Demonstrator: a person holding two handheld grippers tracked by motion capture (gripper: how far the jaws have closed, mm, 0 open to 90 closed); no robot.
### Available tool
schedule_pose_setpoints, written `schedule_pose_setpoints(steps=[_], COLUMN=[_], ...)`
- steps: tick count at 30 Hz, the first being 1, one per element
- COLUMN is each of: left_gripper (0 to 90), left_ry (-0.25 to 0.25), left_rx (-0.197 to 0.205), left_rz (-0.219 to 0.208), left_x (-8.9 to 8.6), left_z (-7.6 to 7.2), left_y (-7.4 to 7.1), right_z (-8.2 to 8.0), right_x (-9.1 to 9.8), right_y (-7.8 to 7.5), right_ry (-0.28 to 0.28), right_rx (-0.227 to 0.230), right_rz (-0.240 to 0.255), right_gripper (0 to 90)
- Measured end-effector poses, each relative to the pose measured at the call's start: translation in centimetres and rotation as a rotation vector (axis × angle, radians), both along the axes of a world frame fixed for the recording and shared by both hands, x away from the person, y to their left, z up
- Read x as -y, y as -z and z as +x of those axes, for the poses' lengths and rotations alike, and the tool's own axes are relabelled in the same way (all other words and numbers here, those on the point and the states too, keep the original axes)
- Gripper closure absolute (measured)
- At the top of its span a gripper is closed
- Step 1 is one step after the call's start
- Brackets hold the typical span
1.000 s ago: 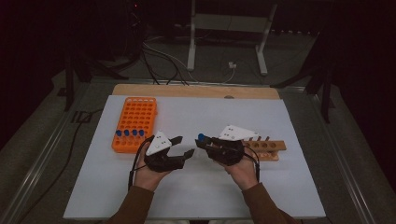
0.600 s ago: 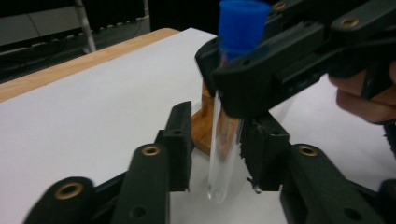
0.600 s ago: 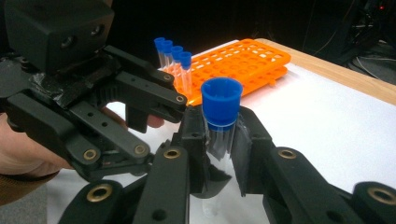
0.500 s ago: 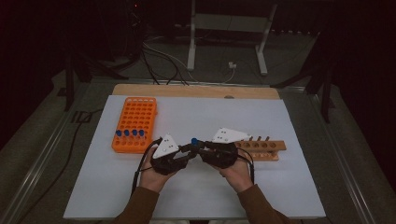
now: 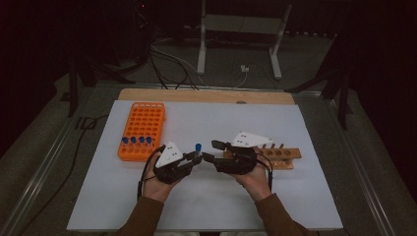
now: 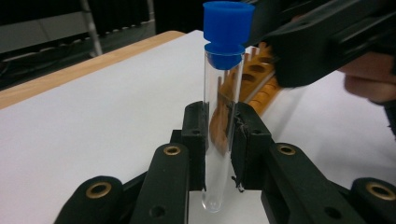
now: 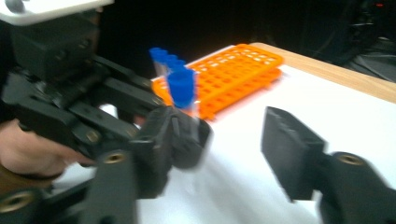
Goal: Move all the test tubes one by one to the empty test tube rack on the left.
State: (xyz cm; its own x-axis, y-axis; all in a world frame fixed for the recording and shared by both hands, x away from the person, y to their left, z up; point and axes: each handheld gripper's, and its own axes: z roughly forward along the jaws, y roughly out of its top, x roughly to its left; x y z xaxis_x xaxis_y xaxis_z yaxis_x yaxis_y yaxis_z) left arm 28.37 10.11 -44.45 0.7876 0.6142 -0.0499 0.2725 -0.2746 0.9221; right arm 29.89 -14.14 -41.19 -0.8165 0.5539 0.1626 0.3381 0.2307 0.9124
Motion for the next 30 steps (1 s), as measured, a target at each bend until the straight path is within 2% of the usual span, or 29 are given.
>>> schedule_pose_setpoints(steps=[4, 10, 15, 22, 30], left_gripper=[78.0, 78.0, 78.0, 78.0, 78.0], left_ry=[-0.04, -0.109, -0.159, -0.213, -0.286], left_rx=[-0.004, -0.009, -0.01, -0.01, 0.003], left_rz=[-0.012, -0.025, -0.027, -0.03, -0.04], left_x=[-1.3, -3.6, -5.3, -7.5, -10.6], left_z=[0.1, 0.2, 0.0, -0.4, -1.1], left_y=[-0.1, -0.2, -0.1, 0.0, -0.1], right_z=[0.3, 0.6, 0.9, 1.0, 1.0], right_x=[0.9, 2.2, 3.4, 4.9, 6.5], right_y=[0.1, 0.8, 1.3, 1.3, 1.3], right_ry=[0.066, 0.168, 0.196, 0.233, 0.268], right_rx=[0.006, 0.024, 0.008, 0.01, 0.012], right_rz=[-0.037, -0.132, -0.124, -0.106, -0.106], right_gripper=[18.7, 8.1, 4.1, 0.2, 0.2])
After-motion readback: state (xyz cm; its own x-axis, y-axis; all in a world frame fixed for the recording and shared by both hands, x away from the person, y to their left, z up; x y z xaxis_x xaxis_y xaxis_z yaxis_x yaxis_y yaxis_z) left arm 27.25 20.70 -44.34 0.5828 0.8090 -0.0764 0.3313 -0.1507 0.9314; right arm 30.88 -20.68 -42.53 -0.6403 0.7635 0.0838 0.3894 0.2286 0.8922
